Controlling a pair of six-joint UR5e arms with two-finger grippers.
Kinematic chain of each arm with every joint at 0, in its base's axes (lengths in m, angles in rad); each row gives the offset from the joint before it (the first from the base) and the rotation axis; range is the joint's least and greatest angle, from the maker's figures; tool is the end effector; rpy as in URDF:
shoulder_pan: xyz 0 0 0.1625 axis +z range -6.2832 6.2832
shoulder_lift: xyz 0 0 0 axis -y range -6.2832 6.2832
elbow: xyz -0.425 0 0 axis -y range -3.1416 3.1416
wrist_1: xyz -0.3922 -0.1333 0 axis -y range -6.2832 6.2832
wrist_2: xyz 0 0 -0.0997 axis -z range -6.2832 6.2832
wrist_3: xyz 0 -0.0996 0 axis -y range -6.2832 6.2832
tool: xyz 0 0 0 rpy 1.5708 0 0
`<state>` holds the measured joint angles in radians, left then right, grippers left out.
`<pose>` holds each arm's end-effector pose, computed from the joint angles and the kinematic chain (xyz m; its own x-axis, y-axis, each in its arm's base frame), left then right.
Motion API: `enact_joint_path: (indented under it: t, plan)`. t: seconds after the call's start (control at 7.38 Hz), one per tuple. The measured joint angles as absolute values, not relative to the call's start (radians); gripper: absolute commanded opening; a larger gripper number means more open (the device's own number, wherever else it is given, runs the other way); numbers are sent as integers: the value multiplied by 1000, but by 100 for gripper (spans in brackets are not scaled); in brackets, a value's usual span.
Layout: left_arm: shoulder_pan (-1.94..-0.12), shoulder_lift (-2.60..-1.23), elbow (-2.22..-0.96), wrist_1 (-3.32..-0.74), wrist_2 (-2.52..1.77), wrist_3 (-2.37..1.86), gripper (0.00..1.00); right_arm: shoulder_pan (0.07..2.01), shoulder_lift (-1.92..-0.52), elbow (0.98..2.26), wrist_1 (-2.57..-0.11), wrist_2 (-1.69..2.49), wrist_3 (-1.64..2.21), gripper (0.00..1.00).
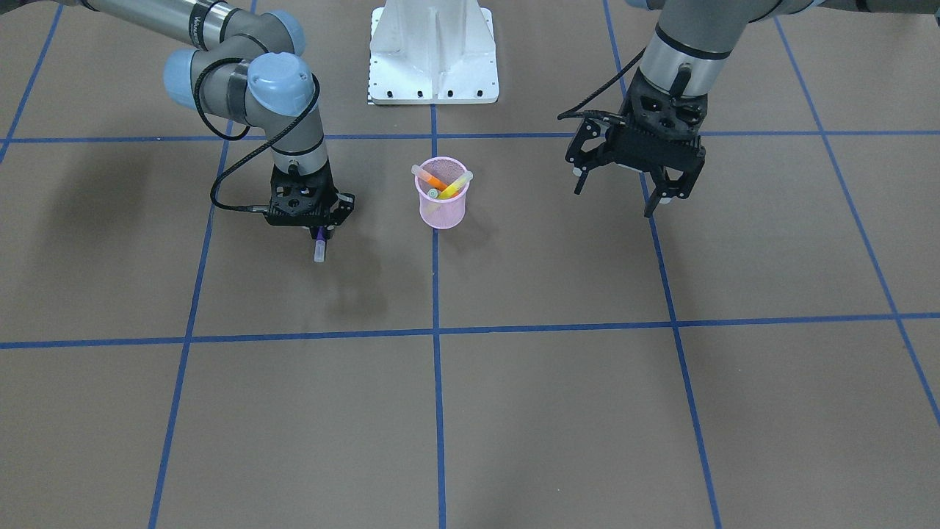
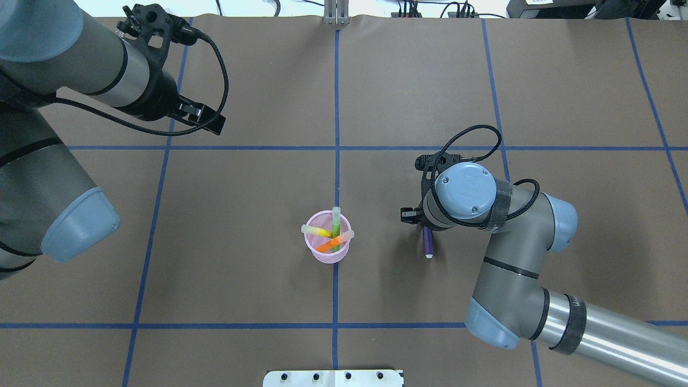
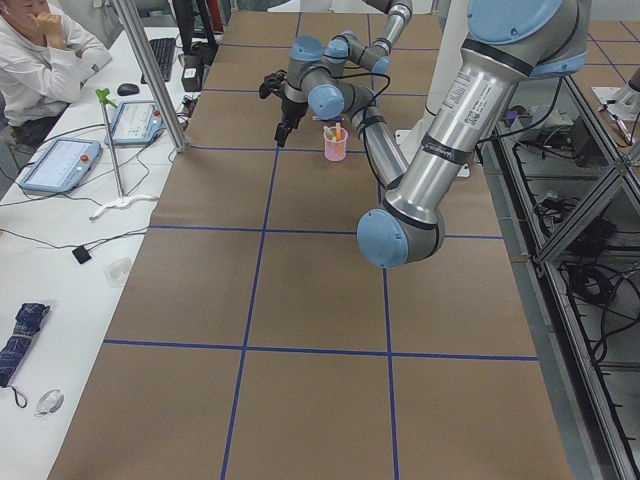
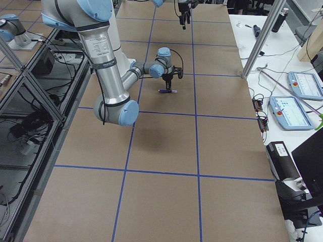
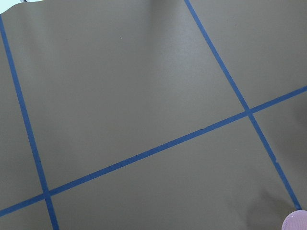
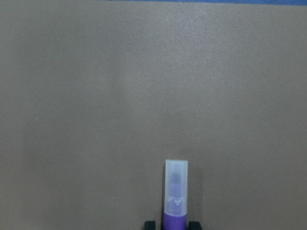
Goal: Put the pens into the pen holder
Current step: 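Lift the purple highlighter with the right gripper and carry it over the cup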
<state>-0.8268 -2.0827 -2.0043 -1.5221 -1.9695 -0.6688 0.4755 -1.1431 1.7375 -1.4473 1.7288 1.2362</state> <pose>0.3176 -0.4847 0.1944 0.6329 0.3800 -0.6745 -0.0386 0.8857 0.4627 -0.5160 -0.3980 0.3381 0.7507 0.0218 0.6602 -0.1202 0.9873 0.1041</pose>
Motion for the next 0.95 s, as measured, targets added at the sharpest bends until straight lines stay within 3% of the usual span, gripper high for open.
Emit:
enact_joint_path:
  t: [0.68, 0.95]
  plan:
    - [-827, -2082, -1998, -1522, -1971, -666, 100, 529, -1095, 1835, -1411, 1620, 1218, 0]
    - [-829, -2069, -1990, -1523, -1971, -661, 100, 524, -1108, 1875, -1236, 1500, 1192, 0]
